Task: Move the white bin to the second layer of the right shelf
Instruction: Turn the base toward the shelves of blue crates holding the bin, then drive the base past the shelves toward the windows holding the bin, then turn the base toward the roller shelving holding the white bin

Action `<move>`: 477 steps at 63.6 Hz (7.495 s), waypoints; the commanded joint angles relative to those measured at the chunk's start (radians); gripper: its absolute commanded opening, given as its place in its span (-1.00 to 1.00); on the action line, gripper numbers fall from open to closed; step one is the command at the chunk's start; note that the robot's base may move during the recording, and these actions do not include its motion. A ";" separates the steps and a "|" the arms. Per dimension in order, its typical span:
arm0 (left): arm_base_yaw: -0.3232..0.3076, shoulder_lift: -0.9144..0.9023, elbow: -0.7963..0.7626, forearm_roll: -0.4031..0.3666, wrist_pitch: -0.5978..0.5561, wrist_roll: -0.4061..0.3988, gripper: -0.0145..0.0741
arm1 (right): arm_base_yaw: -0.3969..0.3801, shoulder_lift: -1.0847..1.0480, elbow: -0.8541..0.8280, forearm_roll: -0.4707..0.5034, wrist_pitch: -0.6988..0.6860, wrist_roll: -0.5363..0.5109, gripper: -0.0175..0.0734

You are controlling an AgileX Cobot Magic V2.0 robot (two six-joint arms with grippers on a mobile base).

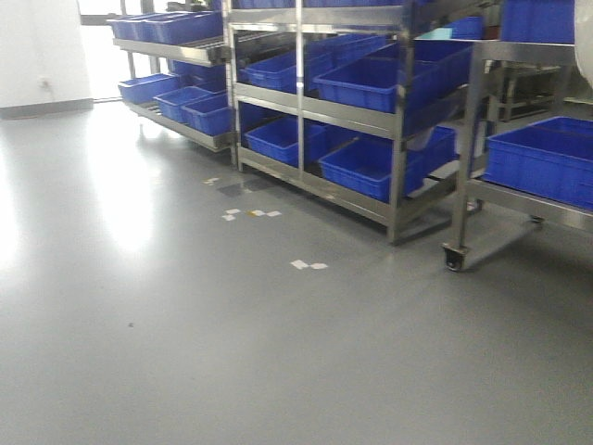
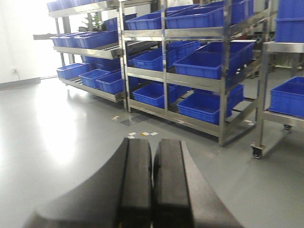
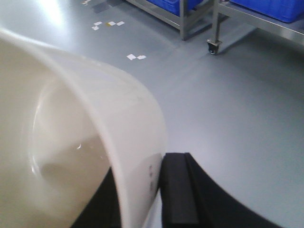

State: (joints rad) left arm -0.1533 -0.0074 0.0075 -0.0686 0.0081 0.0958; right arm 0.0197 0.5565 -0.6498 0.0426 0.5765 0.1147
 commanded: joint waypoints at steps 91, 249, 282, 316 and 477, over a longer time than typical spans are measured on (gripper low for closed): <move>-0.003 -0.013 0.033 -0.005 -0.088 -0.007 -0.48 | -0.008 0.001 -0.033 0.003 -0.100 0.000 -0.49; -0.003 -0.013 0.033 -0.005 -0.088 -0.007 -0.48 | -0.008 0.001 -0.033 0.003 -0.100 0.000 -0.49; -0.003 -0.013 0.033 -0.005 -0.088 -0.007 -0.48 | -0.008 0.001 -0.033 0.003 -0.100 0.000 -0.49; -0.003 -0.013 0.033 -0.005 -0.088 -0.007 -0.48 | -0.008 0.001 -0.033 0.003 -0.100 0.000 -0.49; -0.003 -0.013 0.033 -0.005 -0.088 -0.007 -0.48 | -0.008 0.001 -0.033 0.003 -0.100 0.000 -0.49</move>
State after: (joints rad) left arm -0.1533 -0.0074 0.0075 -0.0686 0.0081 0.0958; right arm 0.0197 0.5565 -0.6498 0.0426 0.5765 0.1147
